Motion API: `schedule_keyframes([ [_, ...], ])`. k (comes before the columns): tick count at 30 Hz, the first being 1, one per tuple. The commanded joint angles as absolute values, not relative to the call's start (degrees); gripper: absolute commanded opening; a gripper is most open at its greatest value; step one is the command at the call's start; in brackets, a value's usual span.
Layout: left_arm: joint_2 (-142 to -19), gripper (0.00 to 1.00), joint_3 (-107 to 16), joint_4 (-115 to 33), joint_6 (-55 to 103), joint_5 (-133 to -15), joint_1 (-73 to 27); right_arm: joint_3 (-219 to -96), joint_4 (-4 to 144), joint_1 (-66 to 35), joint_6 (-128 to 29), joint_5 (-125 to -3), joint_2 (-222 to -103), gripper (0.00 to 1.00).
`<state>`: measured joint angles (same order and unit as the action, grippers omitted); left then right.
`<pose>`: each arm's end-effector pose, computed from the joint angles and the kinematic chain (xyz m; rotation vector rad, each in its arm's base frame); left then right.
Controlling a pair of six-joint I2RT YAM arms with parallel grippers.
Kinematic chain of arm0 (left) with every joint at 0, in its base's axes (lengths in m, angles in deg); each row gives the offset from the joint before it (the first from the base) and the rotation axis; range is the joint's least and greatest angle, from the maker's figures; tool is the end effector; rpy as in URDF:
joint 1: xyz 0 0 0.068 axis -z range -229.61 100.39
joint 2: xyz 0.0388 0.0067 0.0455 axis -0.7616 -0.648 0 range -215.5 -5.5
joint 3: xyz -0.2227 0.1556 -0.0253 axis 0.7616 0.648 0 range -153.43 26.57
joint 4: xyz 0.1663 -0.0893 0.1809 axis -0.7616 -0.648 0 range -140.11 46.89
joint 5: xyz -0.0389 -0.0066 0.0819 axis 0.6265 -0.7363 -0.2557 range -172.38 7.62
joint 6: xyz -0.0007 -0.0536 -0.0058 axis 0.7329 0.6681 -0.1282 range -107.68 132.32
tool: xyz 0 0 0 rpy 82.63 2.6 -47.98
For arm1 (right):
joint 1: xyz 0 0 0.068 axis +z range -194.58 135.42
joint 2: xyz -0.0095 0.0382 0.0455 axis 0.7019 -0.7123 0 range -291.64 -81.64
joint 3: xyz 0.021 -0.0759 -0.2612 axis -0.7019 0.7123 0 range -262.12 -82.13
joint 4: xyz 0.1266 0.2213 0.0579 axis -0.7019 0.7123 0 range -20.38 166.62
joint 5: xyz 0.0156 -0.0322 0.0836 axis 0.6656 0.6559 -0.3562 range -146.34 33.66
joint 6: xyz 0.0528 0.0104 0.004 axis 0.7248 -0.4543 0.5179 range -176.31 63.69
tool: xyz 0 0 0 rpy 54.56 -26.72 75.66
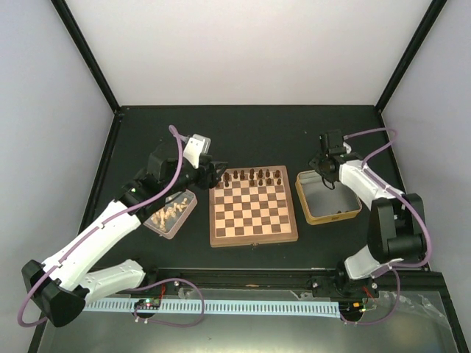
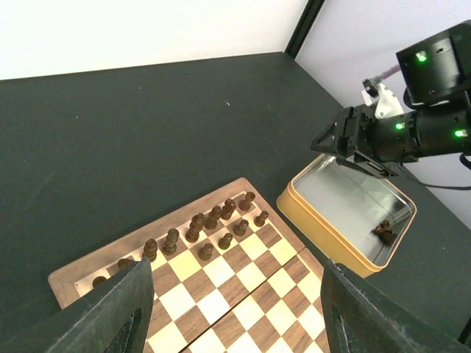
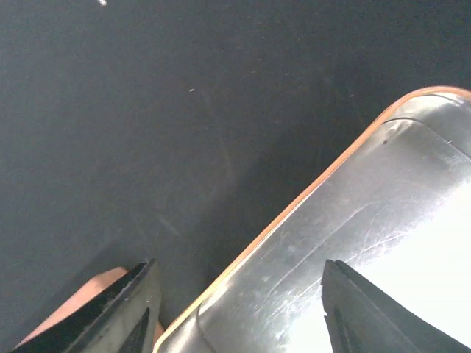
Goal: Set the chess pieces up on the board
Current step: Adjust the storage box at the center of the board.
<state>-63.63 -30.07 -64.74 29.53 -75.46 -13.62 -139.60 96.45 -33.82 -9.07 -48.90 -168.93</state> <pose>0.1817 -0.1372 0.3483 0.4136 2.0011 -0.7142 0.3054 0.0533 0.2161 0.8494 2.4178 0.2265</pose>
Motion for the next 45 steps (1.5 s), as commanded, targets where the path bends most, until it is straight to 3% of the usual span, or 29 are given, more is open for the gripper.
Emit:
schedule_keyframes([
  [1,-63.0,0.64,-29.8,-62.1,30.0,-74.1,-14.0,-141.8,95.9,-35.9,-4.3,-45.1,-172.0,0.60],
  [12,-63.5,0.64,-29.2,-61.5,30.2,-73.5,-14.0,-145.7,95.1,-38.7,-8.1,-47.9,-179.6,0.44],
  [19,-63.7,0.64,-29.2,-61.5,30.2,-73.3,-14.0,-147.4,95.5,-38.8,-15.3,-49.7,-181.8,0.20],
  [32,-63.7,0.64,-29.3,-61.5,29.6,-73.1,-13.9,-142.8,95.0,-36.5,-33.7,-60.3,-177.4,0.09],
  [45,-64.0,0.64,-29.1,-61.3,29.7,-72.7,-14.0,-136.0,98.9,-33.1,-45.1,-70.1,-170.8,0.08],
])
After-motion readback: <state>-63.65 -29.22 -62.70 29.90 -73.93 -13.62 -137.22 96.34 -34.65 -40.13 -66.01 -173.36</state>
